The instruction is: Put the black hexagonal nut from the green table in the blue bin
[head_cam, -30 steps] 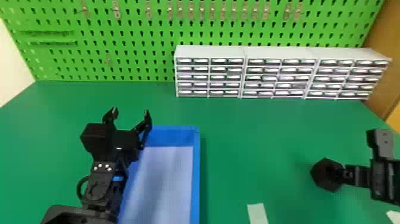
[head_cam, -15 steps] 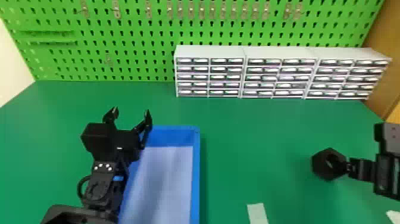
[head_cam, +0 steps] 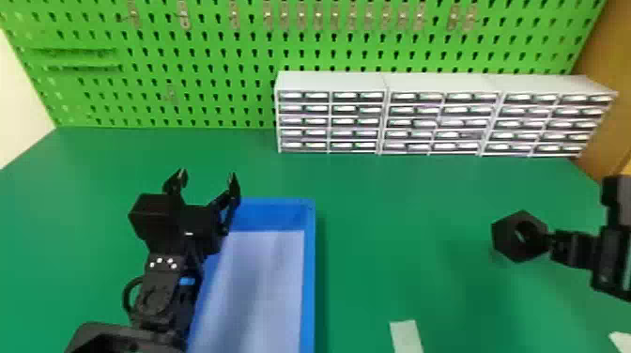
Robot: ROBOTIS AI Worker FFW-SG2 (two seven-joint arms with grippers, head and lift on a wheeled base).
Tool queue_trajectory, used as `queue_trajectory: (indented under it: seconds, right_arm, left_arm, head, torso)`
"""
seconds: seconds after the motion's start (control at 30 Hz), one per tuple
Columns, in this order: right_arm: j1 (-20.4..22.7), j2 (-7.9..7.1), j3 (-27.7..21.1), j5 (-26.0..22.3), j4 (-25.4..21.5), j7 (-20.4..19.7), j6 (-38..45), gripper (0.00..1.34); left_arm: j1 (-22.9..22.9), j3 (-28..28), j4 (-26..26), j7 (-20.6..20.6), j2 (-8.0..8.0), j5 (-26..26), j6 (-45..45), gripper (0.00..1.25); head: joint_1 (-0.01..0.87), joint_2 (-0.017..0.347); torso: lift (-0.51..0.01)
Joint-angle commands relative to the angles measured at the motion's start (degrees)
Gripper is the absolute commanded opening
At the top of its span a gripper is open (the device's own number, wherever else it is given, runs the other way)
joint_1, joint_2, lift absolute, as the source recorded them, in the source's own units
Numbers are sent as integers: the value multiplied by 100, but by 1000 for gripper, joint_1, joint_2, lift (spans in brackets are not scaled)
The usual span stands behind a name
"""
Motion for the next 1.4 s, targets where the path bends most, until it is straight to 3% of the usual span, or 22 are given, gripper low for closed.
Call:
queue_trajectory:
  seconds: [0.0,0.27,0.7,1.37]
  right_arm:
    - [15,39,-25,-138,-195,0,-130,250]
    - [32,57,-25,-393,-494,-26,-359,250]
    - [199,197,-52,-885,-1048,-387,-1220,250]
    - [164,-5,748,-1650,-1461,-430,-1220,250]
  left_arm:
    - [-4,-1,2,0,0,0,0,782]
    - [-4,-1,11,0,0,0,0,782]
    - [-12,-18,20,0,0,0,0,782]
    - [-21,-36,38,0,0,-9,0,782]
  head:
    - [657,57]
    - [657,57]
    - [657,57]
    - [657,57]
  torso:
    - [-95]
    - [-95]
    - [-95]
    - [-95]
